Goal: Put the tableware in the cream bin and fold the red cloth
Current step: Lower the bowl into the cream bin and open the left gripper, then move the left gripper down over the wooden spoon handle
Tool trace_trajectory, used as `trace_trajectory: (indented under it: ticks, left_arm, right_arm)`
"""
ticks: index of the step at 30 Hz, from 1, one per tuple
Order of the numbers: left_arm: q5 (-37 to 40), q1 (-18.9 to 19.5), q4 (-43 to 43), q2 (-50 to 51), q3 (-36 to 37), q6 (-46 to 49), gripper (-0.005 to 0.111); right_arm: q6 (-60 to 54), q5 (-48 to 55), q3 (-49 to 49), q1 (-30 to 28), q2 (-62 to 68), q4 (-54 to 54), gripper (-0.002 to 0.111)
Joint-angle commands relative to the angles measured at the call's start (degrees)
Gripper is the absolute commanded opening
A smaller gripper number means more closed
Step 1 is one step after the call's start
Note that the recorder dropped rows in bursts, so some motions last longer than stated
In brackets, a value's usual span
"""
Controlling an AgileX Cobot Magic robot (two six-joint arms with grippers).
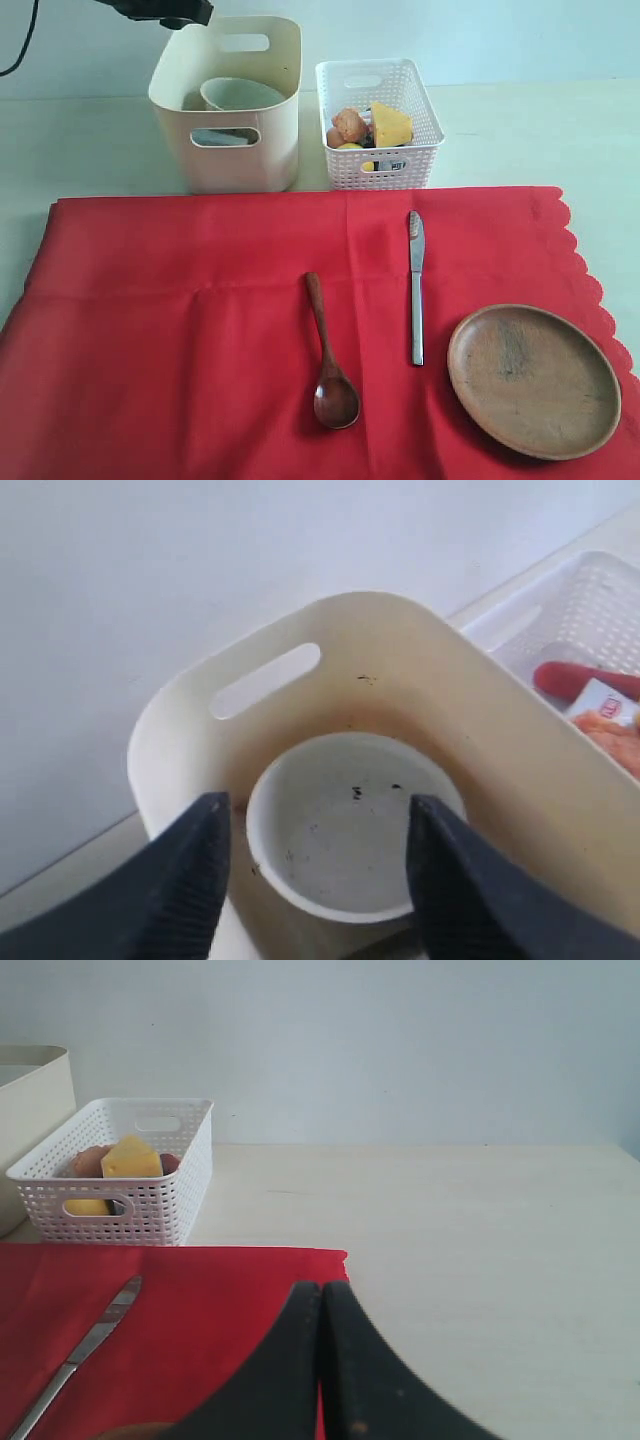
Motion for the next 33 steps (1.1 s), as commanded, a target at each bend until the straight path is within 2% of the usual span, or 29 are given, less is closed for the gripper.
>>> trace_trajectory:
  ticks: [1, 6, 12, 15, 19, 23, 26, 28, 30, 33]
  left_arm:
    - [6.11, 0.06, -0.53, -3.28, -0.45, -0.62, 0.052]
    - [14.40, 0.06, -0.53, -5.84, -0.45, -7.28, 0.052]
    - [28.41, 0.06, -0.82, -7.27, -0.45, -16.64, 0.052]
    - [36.19, -0.28, -2.60, -7.27, -0.45, -17.70, 0.052]
    - [41.19, -2.05, -2.60, -7.27, -0.45, -18.07, 0.052]
    - [42.36, -4.64, -4.01, -7.27, 0.75, -18.79, 0.052]
    - [41.70, -6.86, -3.46, -7.27, 1.96, -23.14, 0.052]
    - [41.25, -9.54, -2.27, -7.27, 3.71, -24.97, 0.052]
    - [40.31, -12.63, 3.83, -7.27, 5.20, -30.15, 0.052]
    - [39.56, -18.68, 18.02, -7.27, 7.21, -40.06, 0.052]
  right_arm:
    - [-0.19, -0.69, 0.26, -0.22, -0.34, 0.10, 0.000]
    - [-0.19, -0.69, 0.26, -0.22, -0.34, 0.10, 0.000]
    - [-0.19, -0.69, 0.26, -0.22, -0.34, 0.10, 0.000]
    - [-0.19, -0.69, 0.26, -0.22, -0.34, 0.10, 0.000]
    - [-0.19, -0.69, 0.26, -0.22, -0.34, 0.10, 0.000]
    - [-0.19, -0.69, 0.26, -0.22, -0.34, 0.10, 0.000]
    - [-0.19, -0.69, 0.26, -0.22, -0.34, 0.10, 0.000]
    - [-0.19, -0.69, 0.26, -0.22, -0.34, 0.10, 0.000]
    - [-0.19, -0.69, 0.26, -0.22, -0.34, 0.10, 0.000]
    - [-0.19, -0.69, 0.26, -0.22, -0.34, 0.10, 0.000]
